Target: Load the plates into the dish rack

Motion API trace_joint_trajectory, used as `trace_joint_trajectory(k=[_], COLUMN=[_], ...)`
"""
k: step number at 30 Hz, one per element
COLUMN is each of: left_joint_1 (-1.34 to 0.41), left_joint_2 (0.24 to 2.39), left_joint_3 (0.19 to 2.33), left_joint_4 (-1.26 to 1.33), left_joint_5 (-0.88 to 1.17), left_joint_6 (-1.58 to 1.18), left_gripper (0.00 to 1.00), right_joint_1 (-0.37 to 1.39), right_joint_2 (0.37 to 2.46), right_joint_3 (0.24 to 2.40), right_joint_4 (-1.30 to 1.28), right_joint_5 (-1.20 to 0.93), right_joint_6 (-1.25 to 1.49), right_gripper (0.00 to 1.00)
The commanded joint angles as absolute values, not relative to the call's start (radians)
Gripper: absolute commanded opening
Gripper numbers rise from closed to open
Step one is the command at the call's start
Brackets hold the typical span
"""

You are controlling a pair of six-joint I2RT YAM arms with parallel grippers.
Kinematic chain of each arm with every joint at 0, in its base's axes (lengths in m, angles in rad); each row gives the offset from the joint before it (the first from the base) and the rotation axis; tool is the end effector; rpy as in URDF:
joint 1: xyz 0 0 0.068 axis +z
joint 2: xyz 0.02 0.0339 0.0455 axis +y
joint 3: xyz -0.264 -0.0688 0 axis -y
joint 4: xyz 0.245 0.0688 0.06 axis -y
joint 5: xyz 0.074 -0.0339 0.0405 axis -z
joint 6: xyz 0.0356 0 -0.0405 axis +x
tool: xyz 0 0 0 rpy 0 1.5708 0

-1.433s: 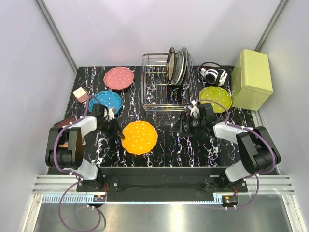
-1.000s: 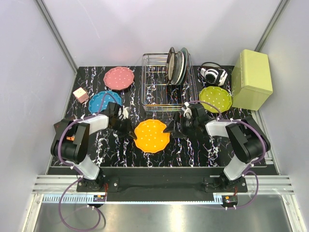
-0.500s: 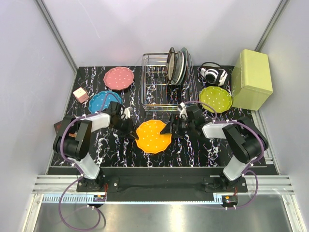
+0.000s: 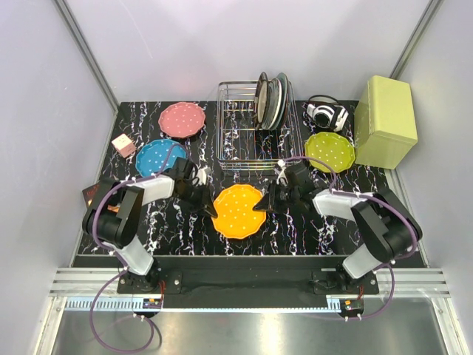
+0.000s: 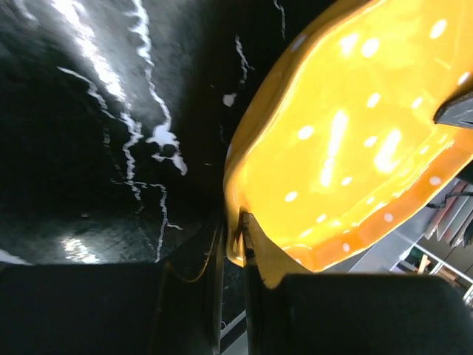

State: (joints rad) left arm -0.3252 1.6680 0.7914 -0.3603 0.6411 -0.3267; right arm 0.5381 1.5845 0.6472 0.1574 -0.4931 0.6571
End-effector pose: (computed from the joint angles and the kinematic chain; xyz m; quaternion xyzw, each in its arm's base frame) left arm 0.2605 -0.1103 0.1295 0.0517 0.9359 -0.3448 0.0499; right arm 0.2420 0.1641 0.1414 -0.0406 0.8989 0.3964 0.1821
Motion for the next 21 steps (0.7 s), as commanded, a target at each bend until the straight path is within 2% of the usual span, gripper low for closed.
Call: trace_joint_trajectory(k=[1, 3, 4, 5, 6, 9, 14, 18, 19, 21], left_joint_1=[-0.38, -0.379, -0.371, -0.364, -0.351, -0.283, -0.219, -0.186, -0.183, -0.181], left_joint_2=[1.639, 1.58, 1.512, 1.471, 1.43, 1.226, 1.053, 0.994, 0.991, 0.979], left_joint_3=[0.771, 0.794, 0.813, 0.815, 0.81, 0.798, 0.851, 0.888, 0.894, 0.903], left_joint_4=[-0.34, -0.405, -0.422, -0.449, -0.46, -0.501, -0.551, -0.551, -0.551, -0.549], left_joint_5=[0.523, 0.422, 0.381, 0.301, 0.27, 0.135, -0.033, -0.078, -0.084, -0.08], left_joint_6=[-0.279, -0.223, -0.197, -0.195, -0.19, -0.189, -0.13, -0.097, -0.095, -0.094], left_gripper=[0.37, 0.52, 0.77, 0.89, 0.98, 0.99, 0.99, 0.99, 0.99, 0.99], right_joint_1=[0.589, 0.591, 0.591, 0.589, 0.589, 0.592, 0.624, 0.701, 0.734, 0.745], right_joint_2=[1.499, 1.483, 1.474, 1.467, 1.453, 1.39, 1.393, 1.471, 1.541, 1.609], right_joint_3=[0.738, 0.813, 0.845, 0.915, 0.946, 1.073, 1.389, 1.648, 1.786, 1.903], right_joint_4=[0.074, -0.061, -0.11, -0.214, -0.248, -0.369, -0.593, -0.692, -0.742, -0.742], right_joint_5=[-0.554, -0.587, -0.618, -0.62, -0.62, -0.571, -0.447, -0.09, -0.015, 0.169], right_joint_6=[0.586, 0.511, 0.485, 0.457, 0.401, 0.31, 0.244, 0.255, 0.249, 0.215], right_gripper=[0.0, 0.0, 0.0, 0.0, 0.0, 0.0, 0.0, 0.0, 0.0, 0.0])
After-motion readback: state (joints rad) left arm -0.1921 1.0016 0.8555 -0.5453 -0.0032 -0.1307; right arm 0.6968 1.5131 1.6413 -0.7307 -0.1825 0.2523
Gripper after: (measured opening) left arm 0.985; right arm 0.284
